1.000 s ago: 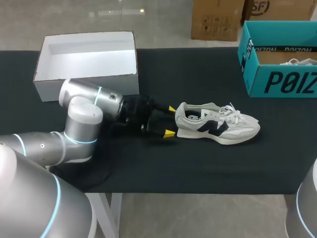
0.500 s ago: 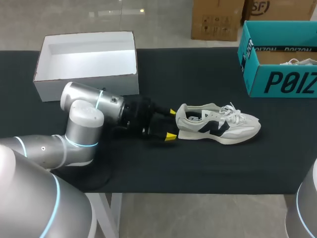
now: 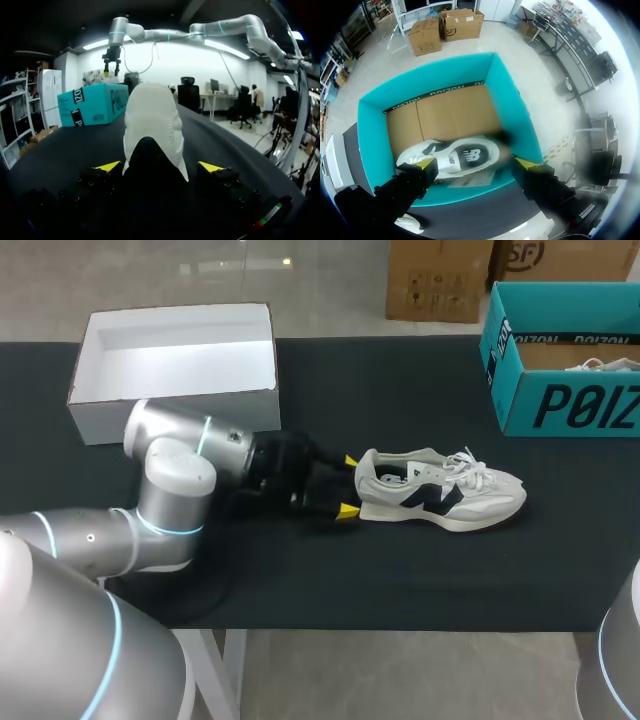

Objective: Take the shoe out of the shoebox, open the shoe tongue, remove and reinsert the insole, then place the shoe into the shoebox

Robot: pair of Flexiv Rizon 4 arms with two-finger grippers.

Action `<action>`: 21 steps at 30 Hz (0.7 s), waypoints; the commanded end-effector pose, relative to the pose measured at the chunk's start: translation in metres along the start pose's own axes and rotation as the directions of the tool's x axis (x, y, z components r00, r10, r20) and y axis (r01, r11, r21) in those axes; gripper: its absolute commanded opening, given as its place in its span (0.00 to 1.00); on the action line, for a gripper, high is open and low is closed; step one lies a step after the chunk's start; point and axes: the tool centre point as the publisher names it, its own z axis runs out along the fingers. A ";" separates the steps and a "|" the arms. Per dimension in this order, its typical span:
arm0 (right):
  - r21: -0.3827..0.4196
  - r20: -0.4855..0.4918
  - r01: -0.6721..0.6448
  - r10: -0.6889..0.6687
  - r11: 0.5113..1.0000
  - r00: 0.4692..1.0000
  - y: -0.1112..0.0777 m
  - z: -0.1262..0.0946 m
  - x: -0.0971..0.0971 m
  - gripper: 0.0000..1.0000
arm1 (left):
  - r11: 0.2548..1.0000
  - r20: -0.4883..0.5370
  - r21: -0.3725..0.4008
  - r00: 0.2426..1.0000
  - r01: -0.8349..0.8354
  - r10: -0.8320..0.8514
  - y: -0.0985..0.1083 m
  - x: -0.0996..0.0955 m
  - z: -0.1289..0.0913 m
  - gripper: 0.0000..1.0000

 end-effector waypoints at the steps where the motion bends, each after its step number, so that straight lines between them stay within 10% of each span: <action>1: 0.000 0.000 -0.001 0.001 1.000 1.000 0.000 0.000 0.000 1.00 | 1.000 -0.016 -0.013 1.000 0.003 -0.004 0.000 -0.008 0.008 1.00; 21: 0.000 0.000 -0.001 0.001 1.000 1.000 0.000 0.000 0.000 1.00 | 0.998 -0.023 -0.048 0.999 0.031 -0.032 0.014 -0.013 0.024 1.00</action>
